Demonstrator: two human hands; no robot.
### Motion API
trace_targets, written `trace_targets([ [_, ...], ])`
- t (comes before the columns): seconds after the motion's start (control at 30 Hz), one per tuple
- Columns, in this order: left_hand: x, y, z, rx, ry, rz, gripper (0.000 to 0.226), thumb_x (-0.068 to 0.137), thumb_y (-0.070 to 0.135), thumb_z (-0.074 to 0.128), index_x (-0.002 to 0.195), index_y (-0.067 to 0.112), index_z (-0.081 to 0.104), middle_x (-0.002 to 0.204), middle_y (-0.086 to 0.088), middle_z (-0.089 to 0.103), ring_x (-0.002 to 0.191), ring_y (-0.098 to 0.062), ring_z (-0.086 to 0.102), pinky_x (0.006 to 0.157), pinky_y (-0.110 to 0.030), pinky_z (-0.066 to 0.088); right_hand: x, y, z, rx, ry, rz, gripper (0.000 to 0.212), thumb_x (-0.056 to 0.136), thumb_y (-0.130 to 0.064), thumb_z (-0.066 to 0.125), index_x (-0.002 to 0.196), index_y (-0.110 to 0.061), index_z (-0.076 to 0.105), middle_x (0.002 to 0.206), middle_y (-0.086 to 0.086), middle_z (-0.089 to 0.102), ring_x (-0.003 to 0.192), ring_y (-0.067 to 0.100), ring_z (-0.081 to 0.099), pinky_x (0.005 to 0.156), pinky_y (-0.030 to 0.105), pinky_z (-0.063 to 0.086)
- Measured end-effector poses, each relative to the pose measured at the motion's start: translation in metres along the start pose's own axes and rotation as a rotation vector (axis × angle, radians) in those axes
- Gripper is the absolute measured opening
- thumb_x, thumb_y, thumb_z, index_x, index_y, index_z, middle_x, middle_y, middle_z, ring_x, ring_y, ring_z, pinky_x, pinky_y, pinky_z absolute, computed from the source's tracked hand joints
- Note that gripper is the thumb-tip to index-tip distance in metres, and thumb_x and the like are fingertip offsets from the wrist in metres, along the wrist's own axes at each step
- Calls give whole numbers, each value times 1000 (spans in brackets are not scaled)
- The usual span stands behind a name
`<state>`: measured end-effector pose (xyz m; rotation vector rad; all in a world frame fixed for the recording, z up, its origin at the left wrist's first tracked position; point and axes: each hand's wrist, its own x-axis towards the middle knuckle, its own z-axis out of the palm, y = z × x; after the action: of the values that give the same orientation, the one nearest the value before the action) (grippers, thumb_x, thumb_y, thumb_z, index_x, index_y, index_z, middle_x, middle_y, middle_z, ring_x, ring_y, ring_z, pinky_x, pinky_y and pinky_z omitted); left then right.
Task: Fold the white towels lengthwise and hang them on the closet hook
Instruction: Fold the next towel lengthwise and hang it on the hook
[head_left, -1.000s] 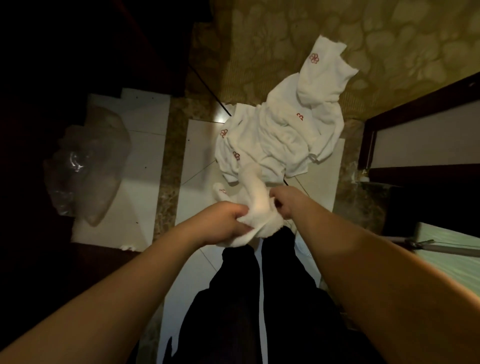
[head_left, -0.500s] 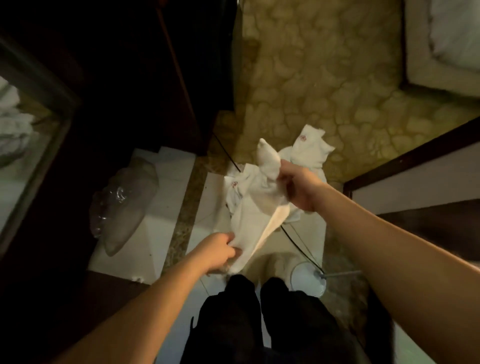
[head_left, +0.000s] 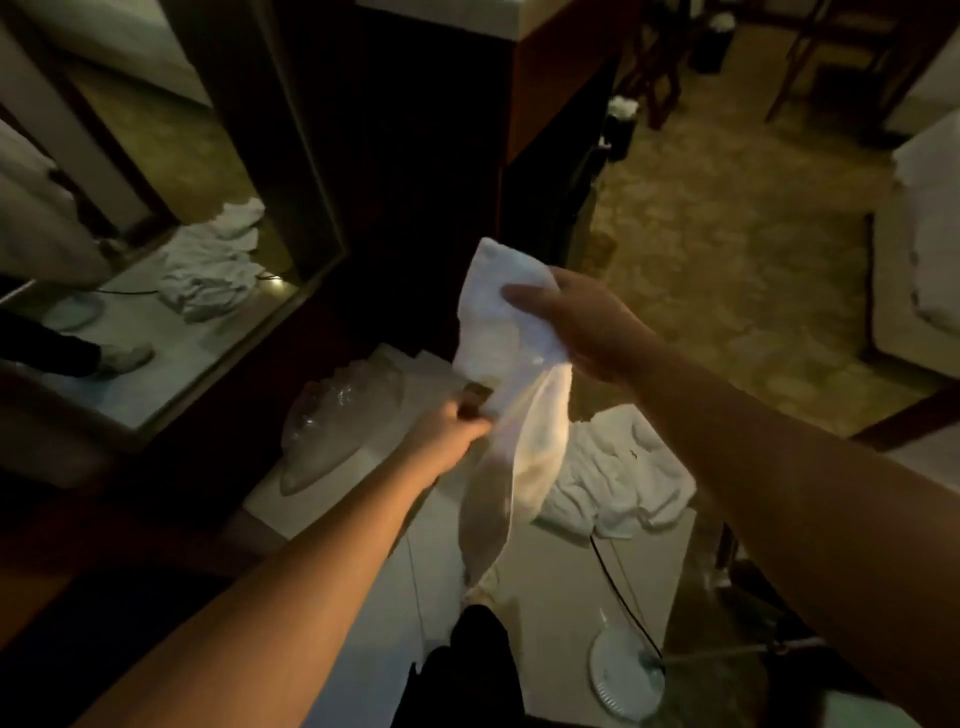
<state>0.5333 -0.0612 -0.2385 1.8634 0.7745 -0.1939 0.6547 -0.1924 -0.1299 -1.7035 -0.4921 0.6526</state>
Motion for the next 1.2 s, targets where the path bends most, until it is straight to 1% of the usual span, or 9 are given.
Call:
trace_targets([
  [0.13, -60, 14, -34, -147, 292, 283, 74, 81, 21, 81, 141, 11, 38, 135, -2, 48, 112, -10, 56, 86, -22, 43, -50, -32, 40, -134, -88, -147, 22, 84, -38, 73, 104, -30, 66, 108, 8, 73, 98, 24, 72, 85, 43, 57],
  [0.23, -113, 20, -71, -188, 438, 360, 95, 79, 28, 84, 154, 18, 27, 150, 1, 38, 130, -12, 45, 100, -33, 45, -87, -56, 64, -145, -171, -201, 36, 77, -44, 74, 108, -28, 67, 112, 10, 72, 104, 28, 70, 93, 49, 56],
  [0.37, -190, 9, -119, -144, 275, 390, 14, 93, 35, 66, 106, 40, 70, 99, 9, 76, 91, -12, 72, 69, -24, 54, -126, -93, 89, -211, -287, -267, 24, 89, -39, 72, 112, -36, 67, 111, -5, 73, 100, 16, 72, 95, 47, 57],
  [0.47, -249, -1, -148, -135, 304, 437, 20, 91, 35, 61, 92, 52, 71, 93, 21, 74, 83, 2, 69, 75, -29, 52, -150, -126, 118, -308, -283, -338, 14, 83, -50, 71, 97, -49, 68, 102, -17, 73, 91, 7, 72, 89, 41, 59],
  [0.63, -334, -29, -199, -167, 326, 445, 21, 79, 31, 65, 96, 40, 75, 97, 9, 77, 92, -10, 72, 86, -34, 53, -193, -166, 194, -528, -271, -520, 12, 87, -53, 66, 82, -63, 66, 90, -42, 62, 89, -20, 56, 75, 20, 44],
  [0.8, -415, -105, -247, -83, 410, 353, 5, 89, 44, 69, 93, 44, 71, 90, 16, 75, 79, -4, 72, 76, -33, 55, -245, -183, 279, -631, -250, -642, 27, 94, -52, 59, 71, -66, 62, 79, -53, 54, 85, -36, 42, 71, 6, 29],
  [0.93, -478, -192, -287, 83, 383, 112, 16, 91, 41, 69, 104, 33, 67, 96, 6, 72, 86, -14, 70, 81, -36, 58, -286, -180, 349, -683, -358, -746, 11, 97, -48, 57, 92, -54, 65, 93, -35, 57, 92, -18, 50, 78, 12, 33],
  [1.07, -548, -272, -327, 170, 466, -40, 20, 88, 44, 72, 99, 29, 64, 87, 9, 68, 68, -1, 66, 51, -17, 49, -316, -181, 411, -745, -366, -815, 21, 102, -46, 48, 109, -41, 68, 95, -34, 52, 91, -11, 48, 76, 11, 30],
  [1.2, -618, -330, -367, 327, 557, -195, 33, 80, 55, 76, 94, 26, 68, 83, 8, 68, 75, -14, 67, 55, -30, 50, -328, -178, 449, -766, -335, -836, 28, 103, -43, 47, 115, -32, 70, 95, -29, 52, 88, -6, 47, 74, 10, 29],
])
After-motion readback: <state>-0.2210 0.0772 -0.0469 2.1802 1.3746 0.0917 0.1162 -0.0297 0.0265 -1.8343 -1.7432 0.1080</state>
